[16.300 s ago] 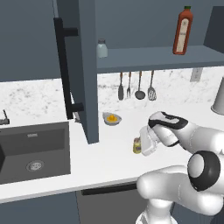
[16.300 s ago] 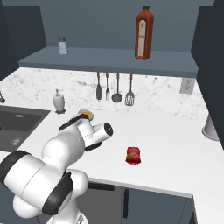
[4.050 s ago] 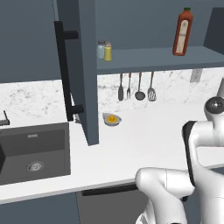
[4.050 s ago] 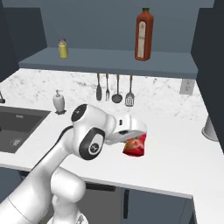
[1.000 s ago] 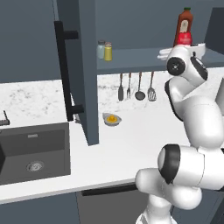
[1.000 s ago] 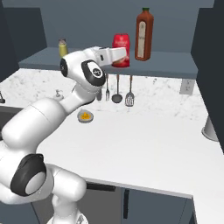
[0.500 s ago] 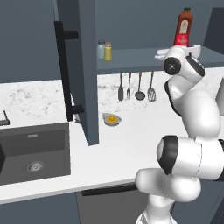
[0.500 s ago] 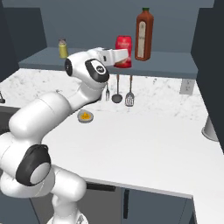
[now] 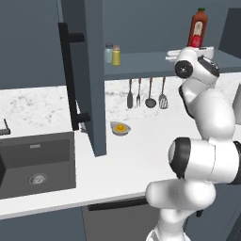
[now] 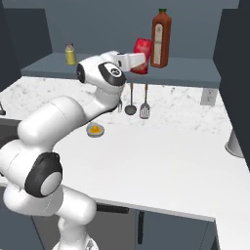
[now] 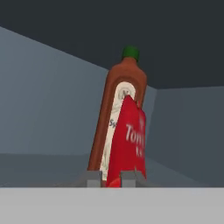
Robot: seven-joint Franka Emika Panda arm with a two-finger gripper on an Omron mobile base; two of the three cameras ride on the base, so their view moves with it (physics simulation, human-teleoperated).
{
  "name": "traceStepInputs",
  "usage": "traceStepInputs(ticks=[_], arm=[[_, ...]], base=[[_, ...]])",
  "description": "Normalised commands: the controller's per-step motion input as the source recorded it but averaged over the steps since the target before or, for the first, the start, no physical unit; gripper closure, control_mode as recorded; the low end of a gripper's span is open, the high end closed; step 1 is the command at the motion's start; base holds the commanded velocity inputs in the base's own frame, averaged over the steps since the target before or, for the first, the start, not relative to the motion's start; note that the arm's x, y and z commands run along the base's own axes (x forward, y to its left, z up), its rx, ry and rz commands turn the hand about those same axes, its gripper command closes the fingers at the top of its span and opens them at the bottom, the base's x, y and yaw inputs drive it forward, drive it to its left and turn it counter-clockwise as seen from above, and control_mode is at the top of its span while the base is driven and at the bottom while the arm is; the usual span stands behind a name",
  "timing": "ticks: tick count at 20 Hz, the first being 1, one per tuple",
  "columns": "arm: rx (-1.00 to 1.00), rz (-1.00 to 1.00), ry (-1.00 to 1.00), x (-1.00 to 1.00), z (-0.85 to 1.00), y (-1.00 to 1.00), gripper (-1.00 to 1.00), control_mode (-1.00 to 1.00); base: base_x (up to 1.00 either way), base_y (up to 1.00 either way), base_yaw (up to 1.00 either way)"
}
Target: Put the shaker and condiment bottle from the counter next to their counterparts in the cabinet.
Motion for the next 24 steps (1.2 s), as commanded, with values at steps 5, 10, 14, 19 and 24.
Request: traceStepInputs(ticks=[5, 10, 14, 19, 24], arm=[[0.00, 0.00, -0.13, 0.05, -0.03, -0.07, 1.00, -1.00], [0.00, 0.00, -0.16, 0.00, -0.12, 0.00, -1.00, -1.00], [0.00, 0.00, -0.06, 0.00, -0.41, 0.00, -1.00, -1.00], [0.00, 0.00, -0.08, 0.00, -0.14, 0.00, -1.00, -1.00], [0.00, 0.00, -0.08, 0.00, 0.13, 0.00, -1.00, -1.00]], base=[[0.00, 0.00, 0.00], [0.00, 0.00, 0.00], [0.00, 0.00, 0.00], [0.00, 0.00, 0.00], [0.00, 0.00, 0.00]])
